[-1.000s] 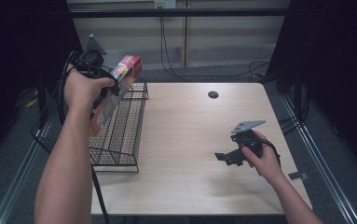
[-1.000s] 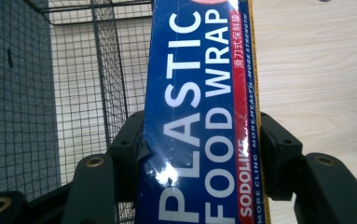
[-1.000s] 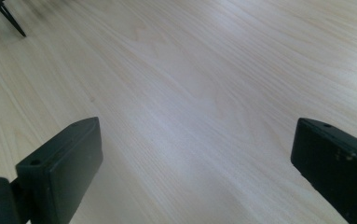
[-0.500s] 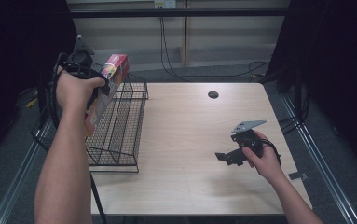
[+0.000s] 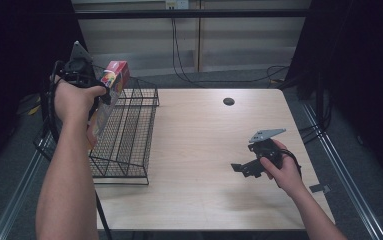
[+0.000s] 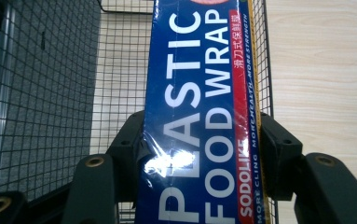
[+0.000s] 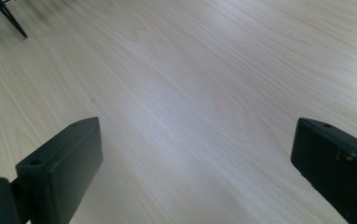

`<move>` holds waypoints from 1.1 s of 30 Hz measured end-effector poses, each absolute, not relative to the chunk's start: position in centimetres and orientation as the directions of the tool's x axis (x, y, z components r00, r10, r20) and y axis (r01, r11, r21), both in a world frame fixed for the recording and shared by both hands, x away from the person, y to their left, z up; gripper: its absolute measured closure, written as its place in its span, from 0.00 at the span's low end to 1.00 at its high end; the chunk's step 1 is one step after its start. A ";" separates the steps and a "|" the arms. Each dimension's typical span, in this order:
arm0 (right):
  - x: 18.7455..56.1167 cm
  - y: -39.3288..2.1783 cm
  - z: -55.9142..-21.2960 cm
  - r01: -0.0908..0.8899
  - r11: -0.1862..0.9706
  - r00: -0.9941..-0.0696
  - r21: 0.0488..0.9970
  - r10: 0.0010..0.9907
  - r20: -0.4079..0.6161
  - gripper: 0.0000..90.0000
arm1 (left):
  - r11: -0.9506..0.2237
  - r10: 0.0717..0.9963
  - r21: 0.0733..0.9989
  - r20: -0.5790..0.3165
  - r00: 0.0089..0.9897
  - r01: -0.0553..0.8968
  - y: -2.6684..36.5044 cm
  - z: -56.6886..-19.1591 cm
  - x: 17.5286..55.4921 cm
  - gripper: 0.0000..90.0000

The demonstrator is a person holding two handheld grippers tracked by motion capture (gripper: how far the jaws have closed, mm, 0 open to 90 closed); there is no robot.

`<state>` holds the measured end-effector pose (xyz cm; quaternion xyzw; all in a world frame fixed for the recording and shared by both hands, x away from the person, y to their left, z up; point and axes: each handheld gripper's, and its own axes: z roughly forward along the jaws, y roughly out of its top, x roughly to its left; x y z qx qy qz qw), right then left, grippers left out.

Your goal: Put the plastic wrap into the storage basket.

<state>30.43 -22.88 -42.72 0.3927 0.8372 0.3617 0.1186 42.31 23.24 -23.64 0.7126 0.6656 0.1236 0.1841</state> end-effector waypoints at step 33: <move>30.4 -22.8 -42.8 0.567 0.433 -0.668 0.700 0.739 0.084 0.02 | 0.053 0.997 0.416 -0.073 -0.025 0.908 26.3 -25.1 41.5 0.49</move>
